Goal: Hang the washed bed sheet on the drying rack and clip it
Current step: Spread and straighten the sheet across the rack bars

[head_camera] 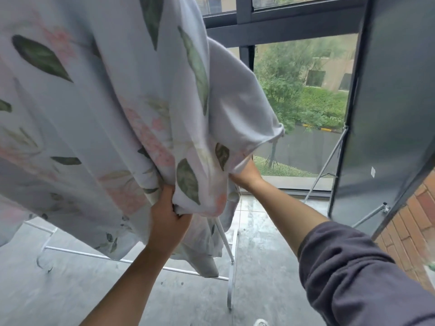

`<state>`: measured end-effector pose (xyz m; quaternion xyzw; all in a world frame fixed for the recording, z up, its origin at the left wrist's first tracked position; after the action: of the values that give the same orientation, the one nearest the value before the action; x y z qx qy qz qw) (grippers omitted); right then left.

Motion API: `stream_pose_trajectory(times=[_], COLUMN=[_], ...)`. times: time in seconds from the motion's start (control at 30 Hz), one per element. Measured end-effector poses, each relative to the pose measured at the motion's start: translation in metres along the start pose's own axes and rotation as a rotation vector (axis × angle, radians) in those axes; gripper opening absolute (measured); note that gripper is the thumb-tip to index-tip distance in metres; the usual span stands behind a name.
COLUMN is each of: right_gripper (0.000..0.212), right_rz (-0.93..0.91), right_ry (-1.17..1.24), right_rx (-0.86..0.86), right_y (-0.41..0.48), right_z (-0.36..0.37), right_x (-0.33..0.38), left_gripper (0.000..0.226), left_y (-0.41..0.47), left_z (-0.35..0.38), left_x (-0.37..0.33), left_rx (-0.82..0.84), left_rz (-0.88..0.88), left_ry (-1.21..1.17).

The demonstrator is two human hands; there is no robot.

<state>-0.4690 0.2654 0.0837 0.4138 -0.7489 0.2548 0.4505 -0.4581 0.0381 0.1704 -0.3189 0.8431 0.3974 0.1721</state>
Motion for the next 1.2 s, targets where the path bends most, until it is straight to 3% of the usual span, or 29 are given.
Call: stream_pose_trajectory(times=[0.17,0.3,0.4,0.47,0.67,0.77,0.83,0.93,1.0,1.03,1.13,1.2], right_gripper=[0.017,0.009,0.006,0.023,0.053,0.027,0.016,0.019,0.048,0.052,0.032,0.035], right_rz=[0.146,0.198,0.224,0.177,0.046,-0.006,0.027,0.123,0.179,0.205,0.163,0.108], right_ry=[-0.327,-0.384,-0.292,-0.237,-0.028,0.129,0.259,0.409,0.487,0.545,0.6,0.588], right_rx=[-0.044,0.024,0.125,0.205,0.128,0.098,0.016,-0.089,-0.177,-0.245,-0.445,-0.518], right_y=[-0.006,-0.012,-0.017,-0.024,-0.042,-0.064,-0.08,-0.1,-0.111,-0.116,-0.127,-0.13], right_z=[-0.018,-0.02,-0.013,-0.005,-0.016,-0.018,-0.023,-0.028,-0.032,-0.039,-0.059,-0.071], right_x=[-0.019,-0.026,-0.024,-0.018,0.005,0.027,0.031,0.019,0.023,0.028,0.077,0.117], left_gripper=[0.012,0.028,0.044,0.056,0.077,0.085,0.079,0.05,0.031,0.025,0.015,0.014], left_y=[0.001,-0.002,-0.003,-0.005,-0.012,-0.021,-0.025,-0.019,-0.004,0.004,0.038,0.06], left_z=[0.015,0.031,0.044,0.051,0.061,0.06,0.058,0.04,0.012,-0.003,-0.063,-0.097], left_x=[0.001,-0.001,-0.005,-0.008,-0.006,-0.002,0.006,0.016,0.023,0.026,0.03,0.024], left_rx=[0.046,0.154,0.29,0.403,0.695,0.844,0.915,0.853,0.762,0.72,0.572,0.48], left_rz=[0.001,0.01,0.018,0.062,0.09,0.107,0.15,0.232,0.269,0.277,0.327,0.384], left_ry=[0.066,0.088,0.07,0.058,-0.061,-0.062,0.026,0.158,0.181,0.179,0.178,0.195])
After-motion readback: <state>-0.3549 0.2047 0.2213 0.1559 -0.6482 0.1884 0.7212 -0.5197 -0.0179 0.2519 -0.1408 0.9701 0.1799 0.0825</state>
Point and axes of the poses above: each hand's wrist, its own y-axis towards the middle knuckle, its own z-axis out of the palm, x = y × z, the point moved 9 cm from there along y, towards the middle knuckle, and after that the axes turned 11 degrees about y, right-handed, at the moved point
